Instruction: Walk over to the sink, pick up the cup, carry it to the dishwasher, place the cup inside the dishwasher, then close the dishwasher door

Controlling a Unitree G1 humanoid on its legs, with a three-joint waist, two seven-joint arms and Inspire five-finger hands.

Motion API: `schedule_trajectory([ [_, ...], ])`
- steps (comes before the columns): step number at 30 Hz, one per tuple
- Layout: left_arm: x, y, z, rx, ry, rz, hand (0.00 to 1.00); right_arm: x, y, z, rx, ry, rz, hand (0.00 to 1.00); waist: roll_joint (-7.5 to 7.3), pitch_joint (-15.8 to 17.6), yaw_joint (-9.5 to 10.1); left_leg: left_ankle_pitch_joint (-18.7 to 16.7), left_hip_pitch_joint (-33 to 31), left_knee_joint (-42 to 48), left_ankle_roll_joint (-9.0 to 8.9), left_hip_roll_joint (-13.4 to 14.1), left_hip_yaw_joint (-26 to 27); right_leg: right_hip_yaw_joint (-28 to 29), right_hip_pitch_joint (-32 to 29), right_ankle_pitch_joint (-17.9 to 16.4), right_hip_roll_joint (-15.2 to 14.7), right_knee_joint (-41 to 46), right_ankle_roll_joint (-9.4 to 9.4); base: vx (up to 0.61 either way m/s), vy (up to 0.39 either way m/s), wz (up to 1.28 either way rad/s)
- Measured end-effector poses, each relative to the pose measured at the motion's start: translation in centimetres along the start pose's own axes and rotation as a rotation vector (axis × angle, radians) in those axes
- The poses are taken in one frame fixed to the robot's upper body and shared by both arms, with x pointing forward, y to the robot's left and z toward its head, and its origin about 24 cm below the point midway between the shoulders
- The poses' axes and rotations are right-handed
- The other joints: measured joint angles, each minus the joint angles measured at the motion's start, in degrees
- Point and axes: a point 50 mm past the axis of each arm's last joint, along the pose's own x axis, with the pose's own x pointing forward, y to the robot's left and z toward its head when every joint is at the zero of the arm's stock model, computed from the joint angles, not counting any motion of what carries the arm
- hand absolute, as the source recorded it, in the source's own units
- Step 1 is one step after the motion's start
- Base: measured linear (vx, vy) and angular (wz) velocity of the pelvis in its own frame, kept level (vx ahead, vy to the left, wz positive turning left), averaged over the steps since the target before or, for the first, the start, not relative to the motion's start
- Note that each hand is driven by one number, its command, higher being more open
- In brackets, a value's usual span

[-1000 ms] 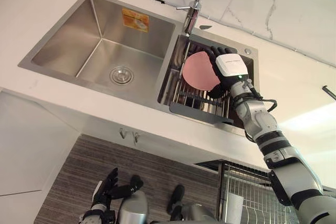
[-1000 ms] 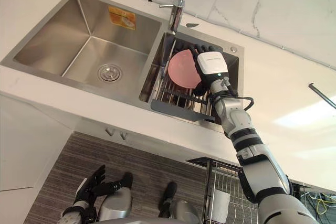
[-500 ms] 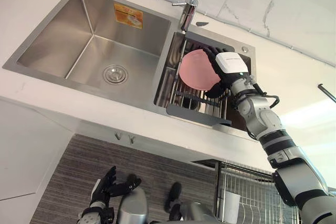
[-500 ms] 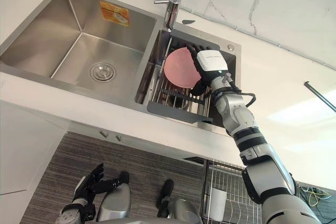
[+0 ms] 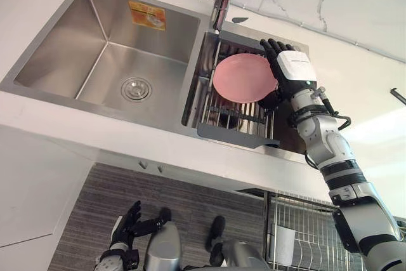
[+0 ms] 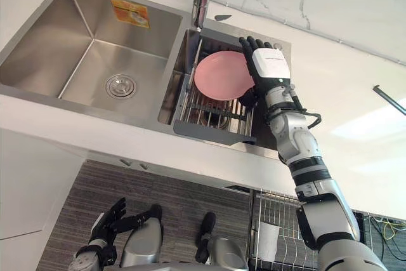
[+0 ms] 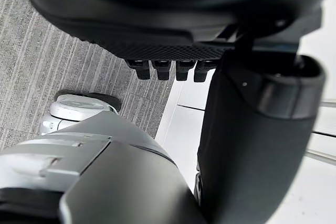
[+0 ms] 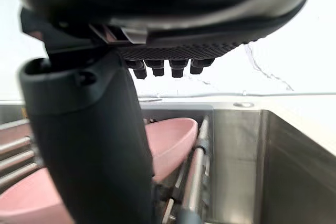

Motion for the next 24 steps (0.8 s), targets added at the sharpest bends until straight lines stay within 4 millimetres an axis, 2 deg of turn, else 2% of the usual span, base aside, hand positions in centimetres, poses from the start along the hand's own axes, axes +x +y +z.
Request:
schedule_trajectory([
  [10, 0.1, -0.1, 0.0, -0.002, 0.008, -0.003, 1.0, -0.3, 0.2, 0.6, -0.068, -0.058, 0.008, 1.0, 0.58, -0.27, -0.66, -0.35, -1.44, 2.25, 0.51, -0.02, 2.16, -0.13, 0.44, -0.02, -0.15, -1.16, -0.02, -0.01, 0.016, 0.03],
  [14, 0.1, -0.6, -0.3, -0.015, 0.02, -0.01, 1.0, -0.3, 0.5, 0.3, -0.098, -0.056, 0.023, 1.0, 2.05, -1.0, -0.62, -0.47, -2.36, 2.89, 0.51, 0.04, 1.66, -0.58, 0.37, -0.1, -0.01, -1.61, -0.11, -0.02, -0.006, 0.05],
  [18, 0.2, -0.7, -0.2, -0.022, 0.018, -0.011, 1.0, -0.5, 1.2, -0.4, -0.119, -0.032, 0.058, 1.0, 2.16, -1.06, -0.44, -0.42, -3.23, 3.25, 0.44, 0.06, 1.0, -1.18, 0.08, -0.26, 0.18, -1.61, -0.36, -0.02, -0.007, 0.09],
  [24, 0.5, -0.7, 0.0, -0.044, 0.02, -0.01, 1.0, 0.6, 0.3, -0.8, -0.163, -0.019, 0.031, 1.0, 2.15, -1.06, -0.38, -0.39, -5.04, 3.99, 0.44, 0.26, 0.8, -1.45, -1.27, -0.3, 0.18, -1.6, -0.42, 0.0, 0.0, 0.01],
])
